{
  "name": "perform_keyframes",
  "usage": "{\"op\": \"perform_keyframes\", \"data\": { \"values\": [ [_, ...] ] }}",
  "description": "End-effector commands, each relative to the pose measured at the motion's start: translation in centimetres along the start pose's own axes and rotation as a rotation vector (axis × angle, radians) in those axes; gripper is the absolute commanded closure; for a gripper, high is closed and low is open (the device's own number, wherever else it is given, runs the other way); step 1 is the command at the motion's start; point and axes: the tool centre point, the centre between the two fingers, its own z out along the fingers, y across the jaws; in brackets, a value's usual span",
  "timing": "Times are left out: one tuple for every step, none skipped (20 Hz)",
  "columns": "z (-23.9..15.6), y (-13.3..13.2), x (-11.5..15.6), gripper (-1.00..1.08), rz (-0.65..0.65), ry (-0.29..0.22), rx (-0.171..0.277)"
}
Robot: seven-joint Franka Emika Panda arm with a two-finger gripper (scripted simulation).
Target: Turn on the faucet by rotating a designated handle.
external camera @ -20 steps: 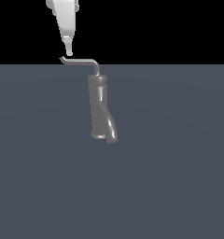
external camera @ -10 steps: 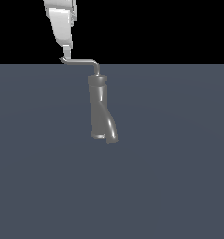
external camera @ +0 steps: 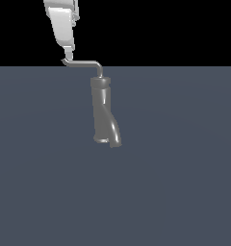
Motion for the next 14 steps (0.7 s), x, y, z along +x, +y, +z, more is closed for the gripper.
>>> {"op": "perform_keyframes", "data": {
  "values": [
    [0.0, 0.7, 0.0, 1.08, 0.0, 0.0, 0.0],
    [0.0, 1.0, -0.1, 1.08, 0.0, 0.0, 0.0],
    [0.0, 1.2, -0.1, 1.08, 0.0, 0.0, 0.0],
    [0.0, 1.5, -0.1, 1.08, 0.0, 0.0, 0.0],
    [0.0, 1.8, -0.1, 1.08, 0.0, 0.0, 0.0],
    [0.0, 2.1, -0.1, 1.08, 0.0, 0.0, 0.0],
    [0.0, 2.4, -0.1, 1.08, 0.0, 0.0, 0.0],
    [0.0, 2.7, -0.1, 1.08, 0.0, 0.0, 0.0],
    [0.0, 3.0, -0.2, 1.08, 0.0, 0.0, 0.0],
    [0.0, 3.3, -0.2, 1.08, 0.0, 0.0, 0.0],
    [0.0, 3.6, -0.2, 1.08, 0.0, 0.0, 0.0],
    [0.0, 3.9, -0.2, 1.08, 0.0, 0.0, 0.0],
    [0.0, 4.2, -0.2, 1.08, 0.0, 0.0, 0.0],
    [0.0, 4.5, -0.3, 1.08, 0.0, 0.0, 0.0]
  ]
}}
